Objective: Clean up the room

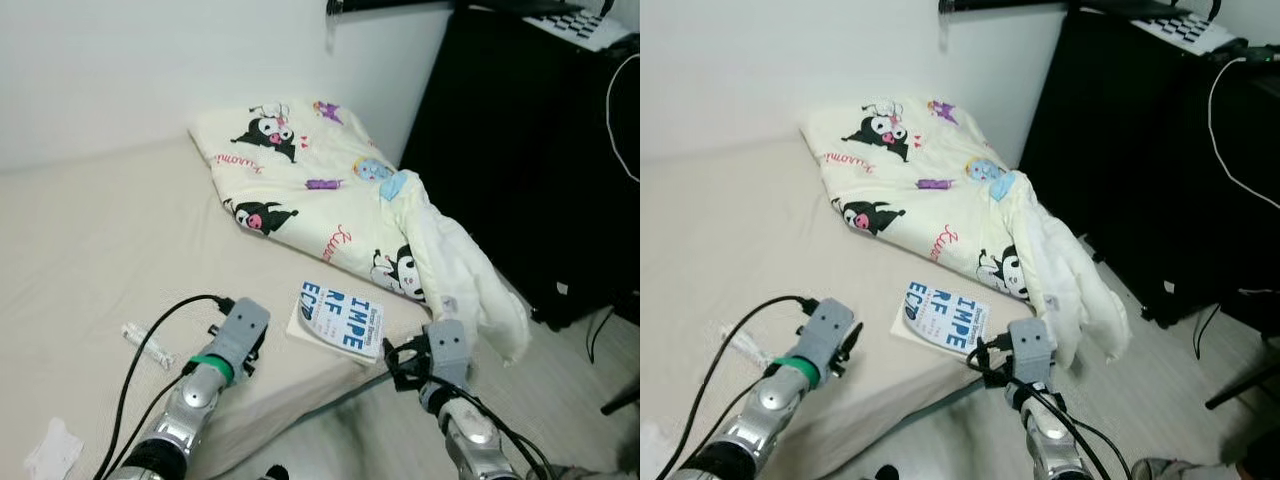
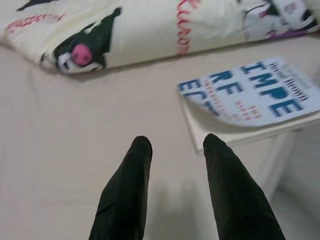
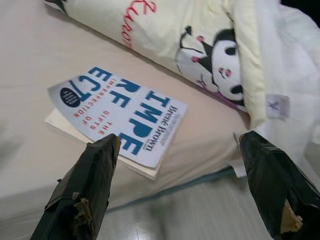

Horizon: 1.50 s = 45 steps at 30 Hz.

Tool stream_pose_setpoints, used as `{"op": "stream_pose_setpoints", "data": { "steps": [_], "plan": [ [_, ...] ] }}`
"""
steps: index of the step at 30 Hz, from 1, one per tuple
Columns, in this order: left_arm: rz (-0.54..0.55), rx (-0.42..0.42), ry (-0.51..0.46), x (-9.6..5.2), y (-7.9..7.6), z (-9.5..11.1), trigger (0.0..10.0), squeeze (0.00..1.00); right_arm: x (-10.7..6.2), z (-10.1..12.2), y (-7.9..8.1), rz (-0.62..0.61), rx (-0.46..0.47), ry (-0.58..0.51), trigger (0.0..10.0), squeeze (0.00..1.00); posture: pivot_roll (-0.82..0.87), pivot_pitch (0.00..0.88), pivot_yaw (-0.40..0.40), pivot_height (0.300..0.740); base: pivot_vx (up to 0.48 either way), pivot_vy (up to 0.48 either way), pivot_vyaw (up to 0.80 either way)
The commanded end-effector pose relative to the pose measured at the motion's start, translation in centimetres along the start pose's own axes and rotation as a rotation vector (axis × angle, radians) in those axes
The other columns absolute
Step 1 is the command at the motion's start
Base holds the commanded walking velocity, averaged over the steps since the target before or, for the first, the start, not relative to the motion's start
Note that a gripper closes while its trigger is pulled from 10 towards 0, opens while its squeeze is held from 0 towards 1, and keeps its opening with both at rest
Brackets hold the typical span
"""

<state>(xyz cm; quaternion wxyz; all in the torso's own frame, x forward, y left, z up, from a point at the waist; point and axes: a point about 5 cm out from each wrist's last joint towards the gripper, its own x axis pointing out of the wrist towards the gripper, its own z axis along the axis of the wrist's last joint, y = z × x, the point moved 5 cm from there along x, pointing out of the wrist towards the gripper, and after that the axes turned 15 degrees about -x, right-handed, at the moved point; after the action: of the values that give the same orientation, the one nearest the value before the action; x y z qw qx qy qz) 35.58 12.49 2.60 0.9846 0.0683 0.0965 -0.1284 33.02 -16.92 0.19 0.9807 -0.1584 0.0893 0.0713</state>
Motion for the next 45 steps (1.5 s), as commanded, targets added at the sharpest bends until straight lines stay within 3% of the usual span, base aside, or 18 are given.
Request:
{"op": "stream_pose_setpoints", "data": {
  "steps": [1,26,35,45],
  "plan": [
    [-0.002,0.006,0.023,-0.2,0.0,-0.6,10.0,0.0,-0.6,-1.3,-0.1,-0.017,0.038,0.046,10.0,0.0,0.03,0.057,-0.011,0.725,0.0,0.0,0.0],
    [-0.014,0.009,0.038,0.0,-0.8,-0.8,10.0,0.0,-1.3,-2.1,-0.7,-0.049,0.035,0.069,10.0,0.0,0.02,0.071,-0.006,0.625,0.0,0.0,0.0],
    [-0.044,0.017,0.03,0.4,-1.8,-0.3,10.0,0.0,-1.2,-2.1,-0.9,-0.058,0.048,0.065,10.0,0.0,0.02,0.072,-0.001,0.57,0.0,0.0,0.0],
    [-0.05,0.021,0.03,0.5,-1.9,-0.2,10.0,0.0,-1.1,-1.5,-1.2,-0.073,0.088,0.031,10.0,0.0,0.02,0.074,0.003,0.551,0.0,0.0,0.0]
  ]
}}
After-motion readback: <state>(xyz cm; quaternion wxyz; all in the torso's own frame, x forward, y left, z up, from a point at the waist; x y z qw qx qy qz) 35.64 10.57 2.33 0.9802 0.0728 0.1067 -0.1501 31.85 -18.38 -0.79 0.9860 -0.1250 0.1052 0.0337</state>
